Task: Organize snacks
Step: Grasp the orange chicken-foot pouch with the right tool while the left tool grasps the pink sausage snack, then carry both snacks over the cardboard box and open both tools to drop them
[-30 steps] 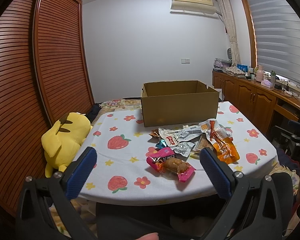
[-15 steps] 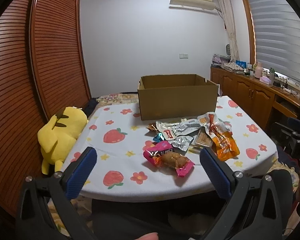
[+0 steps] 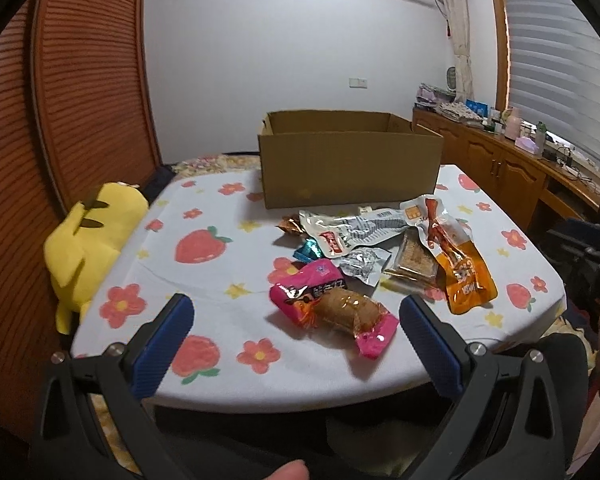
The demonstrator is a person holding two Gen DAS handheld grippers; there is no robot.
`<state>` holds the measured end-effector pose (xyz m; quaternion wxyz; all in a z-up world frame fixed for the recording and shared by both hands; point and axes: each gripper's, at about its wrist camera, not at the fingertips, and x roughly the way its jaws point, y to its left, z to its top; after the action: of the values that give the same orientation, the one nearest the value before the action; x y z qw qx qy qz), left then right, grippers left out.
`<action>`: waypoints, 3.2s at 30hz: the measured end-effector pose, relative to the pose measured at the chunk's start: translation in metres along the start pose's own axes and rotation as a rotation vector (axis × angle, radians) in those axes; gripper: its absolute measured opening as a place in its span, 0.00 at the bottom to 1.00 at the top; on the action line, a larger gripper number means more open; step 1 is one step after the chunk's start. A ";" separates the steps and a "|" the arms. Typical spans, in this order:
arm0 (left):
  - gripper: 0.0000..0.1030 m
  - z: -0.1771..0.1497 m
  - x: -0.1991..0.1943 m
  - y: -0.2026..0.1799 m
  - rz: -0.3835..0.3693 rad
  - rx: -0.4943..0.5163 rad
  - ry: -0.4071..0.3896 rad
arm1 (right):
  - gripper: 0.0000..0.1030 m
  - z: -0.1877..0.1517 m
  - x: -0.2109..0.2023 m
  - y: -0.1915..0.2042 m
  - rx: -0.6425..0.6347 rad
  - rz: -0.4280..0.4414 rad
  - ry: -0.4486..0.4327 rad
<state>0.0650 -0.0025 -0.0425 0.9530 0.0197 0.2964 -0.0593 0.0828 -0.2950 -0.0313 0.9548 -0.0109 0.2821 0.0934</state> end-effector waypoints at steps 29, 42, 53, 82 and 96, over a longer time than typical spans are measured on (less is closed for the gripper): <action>1.00 0.014 0.087 0.011 -0.103 -0.137 0.198 | 0.56 0.004 0.147 0.008 -0.030 0.187 0.286; 0.85 0.006 0.125 0.000 -0.157 -0.164 0.323 | 0.56 0.004 0.149 0.011 -0.039 0.177 0.276; 0.88 0.004 0.125 0.004 -0.152 -0.131 0.336 | 0.45 0.004 0.145 0.015 -0.058 0.192 0.278; 0.43 -0.008 0.105 0.011 -0.236 -0.100 0.325 | 0.43 0.005 0.150 0.001 -0.014 0.248 0.341; 0.42 0.007 0.076 0.012 -0.247 -0.083 0.200 | 0.39 0.015 0.129 -0.003 0.007 0.266 0.275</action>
<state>0.1327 0.0017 -0.0798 0.9042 -0.0506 0.3922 -0.1613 0.1980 -0.2747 -0.0889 0.8864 0.0171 0.4094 0.2154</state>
